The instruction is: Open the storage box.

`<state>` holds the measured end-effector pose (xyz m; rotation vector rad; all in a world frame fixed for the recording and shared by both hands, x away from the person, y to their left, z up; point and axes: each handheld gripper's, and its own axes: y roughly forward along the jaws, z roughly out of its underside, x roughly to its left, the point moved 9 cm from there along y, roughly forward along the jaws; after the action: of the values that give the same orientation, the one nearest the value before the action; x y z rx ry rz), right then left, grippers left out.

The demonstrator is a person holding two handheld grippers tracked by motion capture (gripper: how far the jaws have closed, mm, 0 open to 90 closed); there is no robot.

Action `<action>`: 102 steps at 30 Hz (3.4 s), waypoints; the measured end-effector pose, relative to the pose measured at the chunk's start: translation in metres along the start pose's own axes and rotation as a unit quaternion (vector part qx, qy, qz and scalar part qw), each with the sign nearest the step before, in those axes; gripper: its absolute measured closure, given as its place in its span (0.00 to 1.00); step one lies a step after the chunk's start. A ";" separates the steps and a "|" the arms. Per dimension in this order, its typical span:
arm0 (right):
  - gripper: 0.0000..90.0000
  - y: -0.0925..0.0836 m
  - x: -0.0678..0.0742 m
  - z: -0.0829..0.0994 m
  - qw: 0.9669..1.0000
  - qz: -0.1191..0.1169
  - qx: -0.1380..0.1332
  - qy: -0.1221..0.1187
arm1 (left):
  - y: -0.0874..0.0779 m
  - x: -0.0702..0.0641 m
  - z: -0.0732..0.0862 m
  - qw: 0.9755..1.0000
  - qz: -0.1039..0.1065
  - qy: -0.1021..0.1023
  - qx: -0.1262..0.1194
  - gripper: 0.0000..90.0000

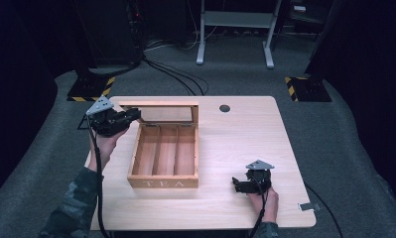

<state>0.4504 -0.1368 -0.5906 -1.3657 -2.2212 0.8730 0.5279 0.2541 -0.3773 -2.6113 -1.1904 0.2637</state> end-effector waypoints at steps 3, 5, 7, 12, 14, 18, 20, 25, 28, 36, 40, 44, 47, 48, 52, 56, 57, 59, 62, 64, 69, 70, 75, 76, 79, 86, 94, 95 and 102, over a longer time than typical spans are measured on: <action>0.08 0.000 0.000 0.000 1.000 0.000 0.000 0.000 | 0.000 0.000 0.000 1.000 0.000 0.000 -0.001 0.85; 0.08 0.000 0.000 0.000 1.000 0.000 0.000 0.000 | 0.000 0.000 0.000 1.000 0.000 0.001 0.000 0.86; 0.08 0.000 0.000 0.000 1.000 0.000 0.000 0.000 | 0.000 0.000 0.000 1.000 0.000 0.000 -0.001 0.86; 0.08 0.000 0.000 0.000 1.000 0.000 0.000 0.000 | 0.000 0.000 -0.001 1.000 0.000 0.001 -0.002 0.86; 0.08 0.000 0.000 0.000 1.000 0.000 0.000 0.000 | 0.000 0.000 -0.001 1.000 -0.001 0.001 -0.003 0.86; 0.08 0.000 0.000 0.000 1.000 0.000 0.000 0.000 | -0.001 0.001 -0.002 1.000 -0.001 0.002 -0.004 0.86; 0.08 0.000 0.000 0.000 1.000 0.000 0.000 0.000 | -0.001 0.001 -0.002 1.000 -0.001 0.002 -0.004 0.86; 0.08 0.000 0.000 0.000 1.000 0.000 0.000 0.000 | -0.001 0.001 -0.002 1.000 -0.001 0.002 -0.003 0.86; 0.08 0.000 0.000 0.000 1.000 0.000 0.000 0.000 | -0.001 0.000 -0.003 1.000 -0.002 0.002 -0.005 0.86; 0.09 0.000 0.000 0.000 1.000 0.000 0.000 0.000 | -0.002 0.001 -0.004 1.000 -0.002 0.002 -0.006 0.86; 0.09 0.000 0.000 0.000 1.000 0.000 0.000 0.000 | -0.002 0.001 -0.004 1.000 -0.002 0.002 -0.006 0.86; 0.09 0.000 0.000 0.000 1.000 0.000 0.000 0.000 | -0.002 0.001 -0.004 1.000 -0.003 0.002 -0.007 0.86; 0.09 0.000 0.000 0.000 1.000 0.000 -0.001 0.000 | -0.002 0.001 -0.004 1.000 -0.003 0.002 -0.007 0.86; 0.09 0.000 0.000 0.000 1.000 0.000 0.000 0.000 | -0.002 0.001 -0.004 1.000 -0.004 0.002 -0.007 0.86; 0.09 0.000 0.000 0.000 1.000 -0.001 0.000 0.000 | -0.002 0.001 -0.005 1.000 -0.004 0.001 -0.009 0.86; 0.09 0.000 0.000 0.000 1.000 0.000 -0.001 0.000 | -0.002 0.001 -0.005 1.000 -0.005 0.002 -0.009 0.86; 0.09 0.000 0.000 0.000 1.000 0.000 -0.001 0.000 | -0.002 0.001 -0.005 1.000 -0.005 0.002 -0.009 0.86; 0.09 0.000 0.000 0.000 1.000 0.000 -0.001 0.000 | -0.002 0.001 -0.005 1.000 -0.005 0.002 -0.009 0.86; 0.09 0.000 0.000 0.000 1.000 0.000 -0.001 0.000 | -0.002 0.002 -0.005 1.000 -0.006 0.003 -0.008 0.86; 0.09 0.000 0.000 0.000 1.000 0.000 0.000 0.000 | -0.002 0.002 -0.005 1.000 -0.006 0.004 -0.008 0.86; 0.09 0.000 0.000 0.000 1.000 -0.001 0.000 0.000 | -0.002 0.002 -0.006 1.000 -0.006 0.003 -0.007 0.86; 0.09 0.000 0.000 0.000 1.000 0.000 -0.001 0.000 | -0.002 0.002 -0.006 1.000 -0.006 0.002 -0.009 0.86; 0.09 0.000 0.000 0.000 1.000 0.000 -0.001 0.000 | -0.002 0.002 -0.006 1.000 -0.008 0.003 -0.007 0.86; 0.09 0.000 0.000 0.000 1.000 0.000 -0.001 0.000 | -0.002 0.002 -0.006 1.000 -0.008 0.003 -0.007 0.86; 0.09 0.000 0.000 0.000 1.000 0.000 -0.001 0.000 | -0.003 0.002 -0.006 1.000 -0.008 0.003 -0.008 0.86; 0.09 0.000 0.000 0.000 1.000 0.000 -0.001 0.000 | -0.003 0.002 -0.007 1.000 -0.009 0.005 -0.010 0.86; 0.09 0.000 0.000 0.000 1.000 0.000 -0.001 0.000 | -0.003 0.002 -0.007 1.000 -0.010 0.006 -0.011 0.86; 0.09 0.000 0.000 0.000 1.000 0.000 0.000 0.000 | -0.003 0.002 -0.007 1.000 -0.010 0.006 -0.010 0.86; 0.09 0.000 0.000 0.000 1.000 0.000 -0.001 0.000 | -0.003 0.002 -0.007 1.000 -0.010 0.005 -0.010 0.86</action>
<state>0.4504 -0.1368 -0.5906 -1.3653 -2.2230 0.8722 0.5288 0.2560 -0.3697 -2.6134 -1.2228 0.2350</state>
